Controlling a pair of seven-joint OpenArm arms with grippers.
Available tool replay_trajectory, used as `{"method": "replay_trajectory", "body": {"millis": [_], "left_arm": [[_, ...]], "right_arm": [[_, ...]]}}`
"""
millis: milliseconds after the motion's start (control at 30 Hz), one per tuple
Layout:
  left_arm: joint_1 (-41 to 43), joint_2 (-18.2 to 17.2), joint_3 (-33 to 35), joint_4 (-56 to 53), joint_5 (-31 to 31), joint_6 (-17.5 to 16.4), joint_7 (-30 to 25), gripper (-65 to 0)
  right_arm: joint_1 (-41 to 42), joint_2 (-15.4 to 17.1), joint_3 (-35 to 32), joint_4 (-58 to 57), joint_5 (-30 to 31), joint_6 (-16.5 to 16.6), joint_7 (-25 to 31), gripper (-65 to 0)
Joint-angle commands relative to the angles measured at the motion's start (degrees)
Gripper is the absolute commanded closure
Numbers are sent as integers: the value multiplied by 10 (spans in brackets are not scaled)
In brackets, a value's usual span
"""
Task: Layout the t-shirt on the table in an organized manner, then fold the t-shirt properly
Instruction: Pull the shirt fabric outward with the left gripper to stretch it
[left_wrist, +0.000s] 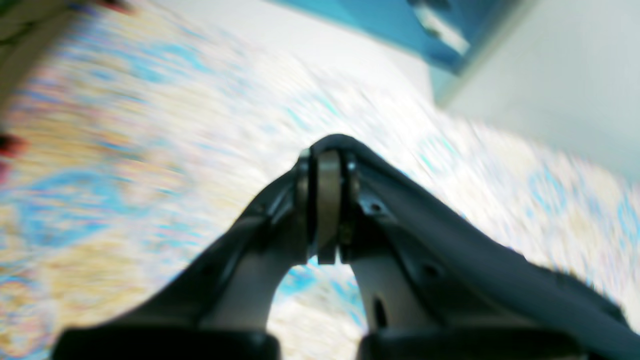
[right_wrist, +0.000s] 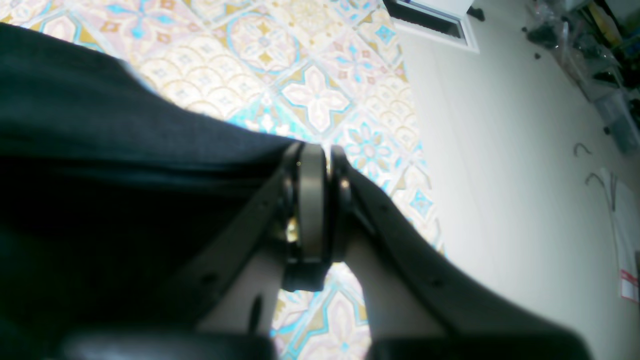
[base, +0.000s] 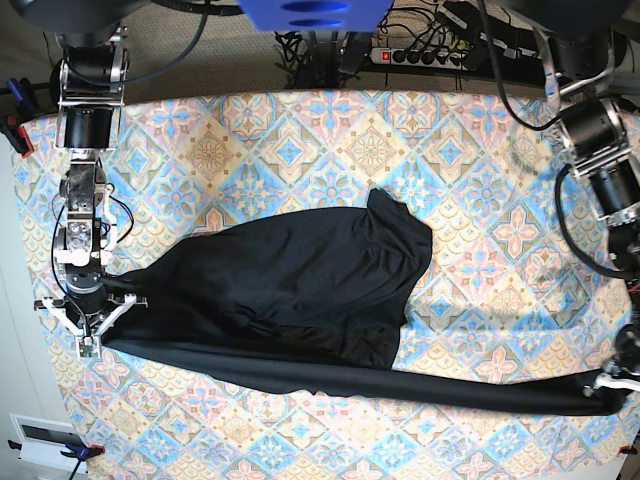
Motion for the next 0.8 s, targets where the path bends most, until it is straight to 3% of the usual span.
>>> {"method": "replay_trajectory", "body": {"millis": [0,167,300,367,567,667,767], "left_arm": [[-24,-21,-10,11,-16,-2,-15,0],[-40,-72,-44,11,-40,-2,-16,0],[-46,-73,-41,11,-37,-2,-15,0],[-46,-72,-12,11,-37,-2,-16,0],[-39,-26,66,4,-11,1,-73,0],[-48,15,107,-32,65,1,-118,-2],[-80,53,114,-88,141,2,-148,-49]], "right_arm": [[16,11,5,20,-6,-8,16,0],[16,11,4,50,-5,-6,18,0],[16,10,4,59,-4,45,18,0],[21,10,3,48,-4,52,18,0],[115,7,-43,-56,-6,52,43,0],[173,7,-78,-126,-7,52,49,0],[243,7,-116,-193,-8,52,51,0]]}}
